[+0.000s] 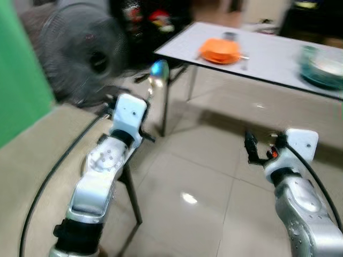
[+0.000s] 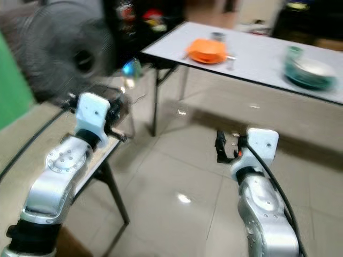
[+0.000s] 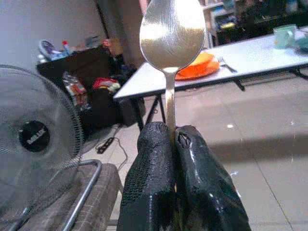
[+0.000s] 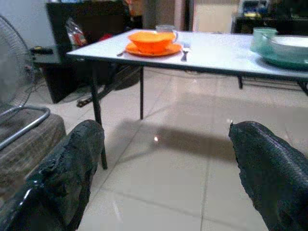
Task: Setting the table
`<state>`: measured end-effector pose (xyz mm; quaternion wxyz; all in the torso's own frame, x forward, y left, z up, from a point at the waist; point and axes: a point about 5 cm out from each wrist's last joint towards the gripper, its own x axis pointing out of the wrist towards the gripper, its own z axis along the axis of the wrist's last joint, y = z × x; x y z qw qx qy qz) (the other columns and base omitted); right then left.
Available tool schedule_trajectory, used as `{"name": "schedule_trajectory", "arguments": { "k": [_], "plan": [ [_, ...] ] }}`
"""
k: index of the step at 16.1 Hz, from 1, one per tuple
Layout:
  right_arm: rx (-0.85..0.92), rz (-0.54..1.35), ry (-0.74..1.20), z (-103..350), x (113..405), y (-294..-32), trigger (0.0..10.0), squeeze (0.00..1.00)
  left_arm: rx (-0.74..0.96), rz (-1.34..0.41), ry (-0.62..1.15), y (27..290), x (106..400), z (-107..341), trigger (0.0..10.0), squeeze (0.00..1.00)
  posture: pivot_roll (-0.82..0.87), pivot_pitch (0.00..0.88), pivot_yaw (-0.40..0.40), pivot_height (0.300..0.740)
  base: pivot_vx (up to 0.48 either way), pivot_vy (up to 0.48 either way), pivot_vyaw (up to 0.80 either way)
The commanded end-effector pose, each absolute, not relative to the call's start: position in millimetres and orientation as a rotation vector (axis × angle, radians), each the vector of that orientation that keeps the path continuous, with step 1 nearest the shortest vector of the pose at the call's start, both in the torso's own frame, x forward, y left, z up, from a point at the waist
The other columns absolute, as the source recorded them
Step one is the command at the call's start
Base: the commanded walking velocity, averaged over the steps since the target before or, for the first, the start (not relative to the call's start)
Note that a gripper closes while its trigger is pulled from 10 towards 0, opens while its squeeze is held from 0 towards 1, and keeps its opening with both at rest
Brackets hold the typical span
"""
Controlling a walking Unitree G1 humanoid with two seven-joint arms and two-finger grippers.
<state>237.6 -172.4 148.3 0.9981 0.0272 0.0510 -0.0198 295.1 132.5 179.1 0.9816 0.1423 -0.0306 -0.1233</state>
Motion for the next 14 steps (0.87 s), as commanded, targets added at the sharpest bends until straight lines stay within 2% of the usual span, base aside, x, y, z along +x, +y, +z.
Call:
{"name": "schedule_trajectory", "arguments": {
  "k": [1, 3, 5, 7, 12, 14],
  "plan": [
    [0.037, -0.056, 0.084, 151.8, 236.9, -178.0, 10.0, 0.00, 0.253, -0.230, -0.071, 131.2, 295.2, 179.7, 10.0, 0.00, 0.03, 0.000, -0.036, 0.740, 0.000, 0.000, -0.79],
    [0.030, -0.061, 0.073, 153.1, 237.2, -179.2, 10.0, 0.00, 0.227, -0.206, -0.078, 134.4, 296.1, 181.3, 10.0, 0.00, 0.03, 0.000, -0.039, 0.740, 0.000, 0.000, -0.66],
    [-0.013, -0.063, 0.051, 155.5, 238.7, -180.4, 10.0, 0.00, 0.261, -0.202, -0.100, 136.7, 297.8, 182.2, 10.0, 0.00, 0.03, 0.000, -0.043, 0.740, 0.000, 0.000, 0.00],
    [0.025, -0.065, 0.070, 153.5, 239.6, -180.2, 10.0, 0.00, 0.240, -0.189, -0.115, 137.9, 296.9, 184.4, 10.0, 0.00, 0.03, 0.000, -0.044, 0.740, 0.000, 0.000, -0.62],
    [0.021, -0.079, 0.060, 154.6, 240.9, -184.2, 10.0, 0.00, 0.241, -0.222, -0.116, 135.0, 295.6, 183.0, 10.0, 0.00, 0.03, 0.000, -0.046, 0.740, 0.265, 0.000, -0.78],
    [0.000, -0.093, 0.055, 155.0, 240.9, -185.8, 10.0, 0.00, 0.247, -0.233, -0.116, 133.3, 295.9, 182.3, 10.0, 0.00, 0.03, 0.000, -0.043, 0.740, 0.285, 0.000, -0.41]
  ]
}}
